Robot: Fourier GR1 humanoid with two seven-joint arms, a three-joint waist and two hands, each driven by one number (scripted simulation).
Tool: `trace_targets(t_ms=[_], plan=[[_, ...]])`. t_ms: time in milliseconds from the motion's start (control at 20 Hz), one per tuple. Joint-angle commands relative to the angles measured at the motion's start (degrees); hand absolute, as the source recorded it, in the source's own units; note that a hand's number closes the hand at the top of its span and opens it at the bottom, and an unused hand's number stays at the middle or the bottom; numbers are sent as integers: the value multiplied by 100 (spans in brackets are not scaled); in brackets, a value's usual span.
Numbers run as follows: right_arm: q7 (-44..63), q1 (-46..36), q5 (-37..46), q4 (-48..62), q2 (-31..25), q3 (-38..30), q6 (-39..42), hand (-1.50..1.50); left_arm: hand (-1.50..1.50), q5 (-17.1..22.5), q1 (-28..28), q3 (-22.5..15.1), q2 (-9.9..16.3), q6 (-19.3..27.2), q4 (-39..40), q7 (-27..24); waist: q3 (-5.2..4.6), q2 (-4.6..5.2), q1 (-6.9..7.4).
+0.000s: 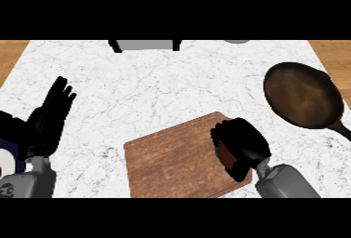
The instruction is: Pick the cupcake from the cutting board and place it in the pan
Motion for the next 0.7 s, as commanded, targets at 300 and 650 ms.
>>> trace_targets(t_ms=[300,650], plan=[[-701,1445,-668,-3616,-1709,-1463,-623,150,0,22,-66,83,-2,50,45,70,1,9,-84],[-450,2155,-2039,-4825,-1813,-3025,225,150,0,-32,-285,4,-35,-32,52,15,2,61,160]])
